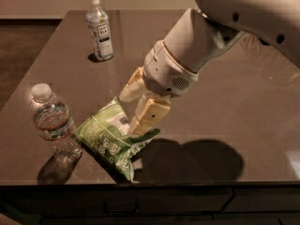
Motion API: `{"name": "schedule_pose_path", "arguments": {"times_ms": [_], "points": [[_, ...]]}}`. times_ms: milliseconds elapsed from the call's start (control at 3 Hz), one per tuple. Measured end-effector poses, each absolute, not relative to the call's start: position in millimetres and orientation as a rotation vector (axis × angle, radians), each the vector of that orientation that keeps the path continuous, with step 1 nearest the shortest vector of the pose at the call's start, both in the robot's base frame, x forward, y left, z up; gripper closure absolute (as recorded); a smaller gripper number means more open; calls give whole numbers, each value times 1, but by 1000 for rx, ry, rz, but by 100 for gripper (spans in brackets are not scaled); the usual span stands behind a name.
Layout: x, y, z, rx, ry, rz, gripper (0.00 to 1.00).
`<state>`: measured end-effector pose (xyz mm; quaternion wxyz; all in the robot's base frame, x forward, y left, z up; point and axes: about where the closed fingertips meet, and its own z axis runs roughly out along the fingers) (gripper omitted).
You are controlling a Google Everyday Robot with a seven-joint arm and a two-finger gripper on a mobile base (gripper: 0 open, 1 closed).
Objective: Move green jalapeno chip bag near water bottle
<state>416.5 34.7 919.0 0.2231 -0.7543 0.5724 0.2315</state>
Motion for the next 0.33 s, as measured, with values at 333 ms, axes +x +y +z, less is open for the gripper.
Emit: {"name": "schedule_pose_path", "arguments": {"times_ms": [333], "points": [[416, 35, 919, -2084, 1579, 637, 0]]}}
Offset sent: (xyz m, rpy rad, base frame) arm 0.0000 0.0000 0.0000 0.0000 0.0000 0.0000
